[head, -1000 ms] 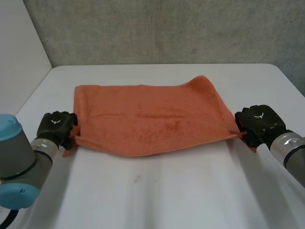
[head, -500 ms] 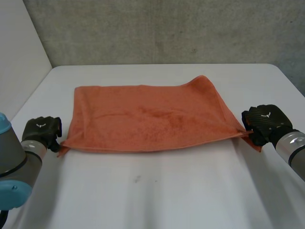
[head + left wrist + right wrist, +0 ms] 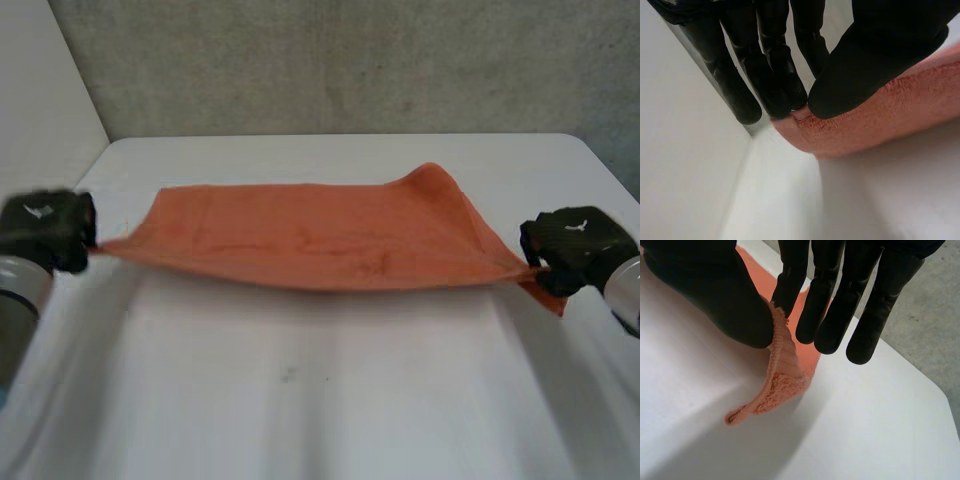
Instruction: Fold the laundry
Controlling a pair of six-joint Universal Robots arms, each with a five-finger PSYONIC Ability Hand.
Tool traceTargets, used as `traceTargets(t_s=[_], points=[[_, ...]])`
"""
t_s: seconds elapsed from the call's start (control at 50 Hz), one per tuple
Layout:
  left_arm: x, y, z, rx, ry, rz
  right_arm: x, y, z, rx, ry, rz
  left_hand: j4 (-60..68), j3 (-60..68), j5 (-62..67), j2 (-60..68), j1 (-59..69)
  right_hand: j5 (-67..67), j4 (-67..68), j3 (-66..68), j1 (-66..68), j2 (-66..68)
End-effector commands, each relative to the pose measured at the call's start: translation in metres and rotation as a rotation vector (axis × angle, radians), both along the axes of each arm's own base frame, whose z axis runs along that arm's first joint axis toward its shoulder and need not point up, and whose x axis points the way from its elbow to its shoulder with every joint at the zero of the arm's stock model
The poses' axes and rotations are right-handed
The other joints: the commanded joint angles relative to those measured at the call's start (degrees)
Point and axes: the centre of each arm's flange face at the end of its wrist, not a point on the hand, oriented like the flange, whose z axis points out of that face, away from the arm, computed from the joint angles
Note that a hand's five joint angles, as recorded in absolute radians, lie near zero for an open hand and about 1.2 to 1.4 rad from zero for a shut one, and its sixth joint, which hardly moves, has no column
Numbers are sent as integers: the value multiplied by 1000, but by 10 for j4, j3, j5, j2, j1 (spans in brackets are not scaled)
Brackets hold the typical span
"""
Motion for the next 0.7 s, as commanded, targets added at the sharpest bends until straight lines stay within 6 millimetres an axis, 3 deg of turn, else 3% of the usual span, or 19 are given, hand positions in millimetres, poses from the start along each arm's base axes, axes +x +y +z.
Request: traceTargets(t_s=[0.02, 0.04, 0.1, 0.22, 0.26, 0.28, 0.3, 0.32, 0.34, 0.38, 0.4, 0.46, 0.5, 0.54, 0.6, 0.62, 0.66, 0.68, 0.7], points=[[4, 38, 81, -212, 12, -2, -4, 22, 88, -137, -12, 1, 104, 104, 110, 103, 126, 130, 116, 120, 237, 122], [4, 38, 81, -212, 12, -2, -4, 27, 108, -197, -16, 5, 104, 104, 110, 103, 126, 130, 116, 120, 237, 122], [4, 43, 94, -240, 14, -3, -4, 32, 139, -288, -14, 9, 104, 104, 110, 103, 126, 130, 116, 120, 237, 122], [5, 36, 90, -214, 5, 0, -6, 32, 153, -282, -8, 14, 104, 104, 110, 103, 126, 130, 116, 120, 237, 122], [5, 29, 79, -174, 2, 1, -15, 6, 126, -171, 11, -10, 104, 104, 110, 103, 126, 130, 116, 120, 237, 122], [5, 20, 62, -112, -5, 2, -15, 6, 126, -170, 11, -10, 104, 104, 110, 103, 126, 130, 116, 120, 237, 122], [5, 19, 62, -112, -5, 2, -16, -7, 105, -99, 32, -7, 104, 104, 110, 103, 126, 130, 116, 120, 237, 122], [5, 10, 43, -42, -11, 3, -17, -18, 85, -40, 59, 1, 104, 104, 110, 103, 126, 130, 116, 120, 237, 122], [4, 2, 27, 16, -17, 1, -17, -18, 85, -39, 60, 1, 104, 104, 110, 103, 126, 130, 116, 120, 237, 122], [1, -6, 12, 66, -21, -7, -18, -35, 51, 54, 118, 16, 104, 104, 110, 103, 126, 130, 116, 120, 237, 122], [-1, -15, -3, 115, -26, -11, -18, -35, 51, 54, 118, 17, 104, 104, 110, 103, 126, 130, 116, 120, 237, 122], [-2, -25, -18, 157, -31, -13, -17, -50, 22, 126, 150, 15, 104, 104, 110, 103, 126, 130, 116, 120, 237, 122], [-5, -46, -35, 185, -58, -23, -15, -57, 9, 153, 163, 9, 104, 104, 110, 103, 126, 130, 116, 120, 237, 122], [-9, -57, -37, 175, -77, -31, -3, -70, -5, 152, 185, 10, 104, 104, 110, 103, 126, 130, 116, 120, 237, 122], [-22, -79, -27, 102, -115, -65, 4, -79, -4, 113, 195, 10, 104, 104, 110, 103, 126, 130, 116, 120, 237, 122], [-22, -79, -27, 102, -115, -65, 11, -89, 3, 45, 193, 2, 104, 104, 110, 103, 126, 130, 116, 120, 237, 122], [-35, -99, 5, -29, -117, -86, 18, -100, 18, -45, 178, -15, 104, 104, 110, 103, 126, 130, 116, 120, 237, 122], [-35, -99, 5, -30, -117, -86, 23, -110, 38, -149, 151, -43, 104, 104, 110, 103, 126, 130, 116, 120, 237, 122], [-40, -108, 28, -115, -106, -90, 29, -119, 63, -263, 107, -66, 104, 104, 110, 103, 126, 130, 116, 120, 237, 122]])
